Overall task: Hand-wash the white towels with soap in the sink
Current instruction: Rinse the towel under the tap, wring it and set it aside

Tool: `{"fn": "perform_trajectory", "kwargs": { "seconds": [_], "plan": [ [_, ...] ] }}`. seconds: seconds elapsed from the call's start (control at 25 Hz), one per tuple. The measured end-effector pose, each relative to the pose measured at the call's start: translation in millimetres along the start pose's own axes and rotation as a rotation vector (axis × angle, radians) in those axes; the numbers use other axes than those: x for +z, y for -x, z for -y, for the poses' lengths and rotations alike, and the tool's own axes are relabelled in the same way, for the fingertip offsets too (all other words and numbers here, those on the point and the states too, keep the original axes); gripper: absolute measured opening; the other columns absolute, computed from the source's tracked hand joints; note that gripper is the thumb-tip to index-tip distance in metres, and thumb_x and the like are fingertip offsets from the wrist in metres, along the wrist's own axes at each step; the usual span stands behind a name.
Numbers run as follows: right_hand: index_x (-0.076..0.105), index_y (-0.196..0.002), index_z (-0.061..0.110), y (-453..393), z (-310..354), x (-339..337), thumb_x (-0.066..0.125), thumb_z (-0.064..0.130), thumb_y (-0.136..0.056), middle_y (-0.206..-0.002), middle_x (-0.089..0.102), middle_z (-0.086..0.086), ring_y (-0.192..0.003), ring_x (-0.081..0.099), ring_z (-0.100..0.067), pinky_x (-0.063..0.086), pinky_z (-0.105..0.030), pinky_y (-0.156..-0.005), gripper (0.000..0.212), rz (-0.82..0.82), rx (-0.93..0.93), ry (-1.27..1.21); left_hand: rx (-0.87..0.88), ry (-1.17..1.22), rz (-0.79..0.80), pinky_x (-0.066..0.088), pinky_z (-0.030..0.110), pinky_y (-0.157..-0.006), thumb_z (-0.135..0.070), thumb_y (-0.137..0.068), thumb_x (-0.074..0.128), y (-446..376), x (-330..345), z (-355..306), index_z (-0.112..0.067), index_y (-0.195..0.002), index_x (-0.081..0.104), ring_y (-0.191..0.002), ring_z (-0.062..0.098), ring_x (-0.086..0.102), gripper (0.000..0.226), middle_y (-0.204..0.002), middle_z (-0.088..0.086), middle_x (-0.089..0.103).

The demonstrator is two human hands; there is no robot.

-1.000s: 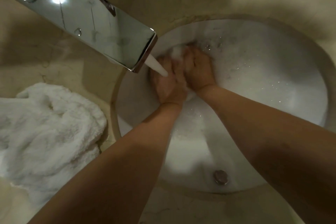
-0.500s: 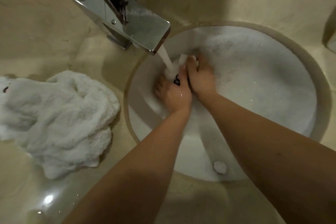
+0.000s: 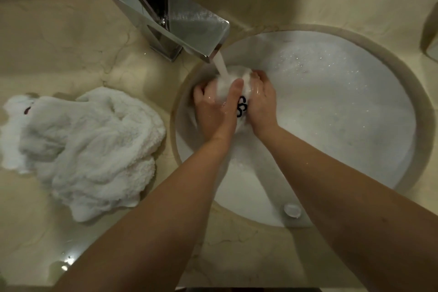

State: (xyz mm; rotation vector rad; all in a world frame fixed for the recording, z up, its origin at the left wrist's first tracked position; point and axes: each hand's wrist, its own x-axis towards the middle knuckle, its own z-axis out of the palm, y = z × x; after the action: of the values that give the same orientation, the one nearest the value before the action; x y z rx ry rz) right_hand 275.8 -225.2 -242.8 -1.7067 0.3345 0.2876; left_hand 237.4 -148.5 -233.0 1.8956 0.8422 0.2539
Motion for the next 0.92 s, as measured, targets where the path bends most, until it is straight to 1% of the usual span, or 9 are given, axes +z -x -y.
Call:
{"fn": "perform_trajectory", "kwargs": {
  "seconds": [0.08, 0.2, 0.36, 0.44, 0.56, 0.64, 0.72, 0.84, 0.92],
  "plan": [
    [0.065, -0.099, 0.015, -7, 5, 6, 0.038, 0.021, -0.101, -0.101, 0.07, -0.009, -0.095, 0.065, -0.021, 0.049, -0.03, -0.083, 0.027, 0.072, -0.006, 0.007, -0.02, 0.038, 0.001, 0.05, 0.019, -0.086, -0.049, -0.087, 0.07, -5, -4, -2, -0.013, -0.103, 0.069, -0.092, 0.005, 0.063, 0.039, -0.099, -0.005, 0.069],
    [0.065, -0.107, 0.005, -11, 8, 11, 0.04, 0.022, -0.101, -0.108, 0.066, -0.017, -0.101, 0.061, -0.028, 0.046, -0.028, -0.084, 0.031, 0.052, -0.208, 0.31, -0.007, -0.012, 0.017, 0.047, 0.011, -0.07, -0.037, -0.093, 0.065, -14, -8, 1, -0.013, -0.088, 0.067, -0.077, 0.009, 0.065, 0.025, -0.078, -0.01, 0.066],
    [0.063, -0.115, 0.013, -6, 8, 3, 0.043, 0.031, -0.099, -0.107, 0.067, -0.002, -0.099, 0.062, -0.01, 0.047, -0.025, -0.086, 0.032, 0.169, -0.141, 0.186, 0.029, -0.017, 0.041, 0.036, 0.014, -0.055, -0.022, -0.1, 0.055, -11, -12, -3, -0.023, -0.065, 0.055, -0.057, -0.006, 0.054, 0.035, -0.056, -0.014, 0.053],
    [0.064, -0.106, 0.018, -7, 5, 0, 0.051, 0.036, -0.097, -0.097, 0.069, 0.005, -0.092, 0.065, -0.003, 0.051, -0.023, -0.082, 0.024, 0.165, -0.119, 0.117, 0.031, 0.008, 0.078, 0.035, 0.012, -0.056, -0.026, -0.096, 0.056, -11, -13, 1, -0.027, -0.066, 0.056, -0.055, -0.006, 0.052, 0.03, -0.054, -0.014, 0.055],
    [0.063, -0.099, 0.017, -7, -3, -2, 0.048, 0.034, -0.096, -0.089, 0.069, 0.002, -0.085, 0.067, -0.011, 0.055, -0.032, -0.078, 0.023, 0.108, -0.059, 0.08, 0.011, 0.104, 0.159, 0.034, 0.011, -0.057, -0.015, -0.095, 0.06, -7, -10, 3, -0.027, -0.064, 0.055, -0.056, -0.007, 0.048, 0.034, -0.052, -0.017, 0.054],
    [0.064, -0.1, 0.016, -9, -7, -2, 0.046, 0.03, -0.098, -0.091, 0.069, 0.001, -0.086, 0.066, -0.011, 0.054, -0.033, -0.079, 0.023, 0.065, -0.025, 0.068, 0.039, 0.198, 0.184, 0.043, 0.018, -0.063, -0.015, -0.096, 0.057, -6, -6, 1, -0.019, -0.073, 0.065, -0.066, -0.003, 0.054, 0.024, -0.064, -0.011, 0.062],
    [0.065, -0.105, 0.012, -12, -5, -4, 0.046, 0.027, -0.096, -0.1, 0.068, -0.005, -0.092, 0.063, -0.018, 0.052, -0.04, -0.083, 0.026, 0.017, -0.135, 0.225, 0.075, 0.248, 0.207, 0.05, 0.026, -0.073, -0.026, -0.096, 0.055, -7, -1, 4, -0.014, -0.088, 0.07, -0.079, 0.007, 0.062, 0.021, -0.079, 0.0, 0.068],
    [0.066, -0.115, 0.013, -12, 4, 0, 0.046, 0.026, -0.096, -0.108, 0.07, -0.005, -0.097, 0.064, -0.019, 0.051, -0.031, -0.084, 0.03, 0.073, -0.218, 0.258, 0.107, 0.272, 0.186, 0.049, 0.022, -0.082, -0.037, -0.094, 0.051, -5, 3, 3, -0.025, -0.095, 0.07, -0.088, 0.005, 0.064, 0.022, -0.088, -0.007, 0.069],
    [0.069, -0.112, 0.014, -7, 6, 4, 0.045, 0.033, -0.095, -0.11, 0.068, -0.005, -0.098, 0.063, -0.017, 0.048, -0.025, -0.083, 0.036, 0.069, -0.304, 0.329, 0.074, 0.294, 0.205, 0.049, 0.021, -0.085, -0.04, -0.095, 0.048, -7, 9, 9, -0.027, -0.103, 0.071, -0.094, 0.006, 0.067, 0.028, -0.094, -0.007, 0.07]
  ]
}}
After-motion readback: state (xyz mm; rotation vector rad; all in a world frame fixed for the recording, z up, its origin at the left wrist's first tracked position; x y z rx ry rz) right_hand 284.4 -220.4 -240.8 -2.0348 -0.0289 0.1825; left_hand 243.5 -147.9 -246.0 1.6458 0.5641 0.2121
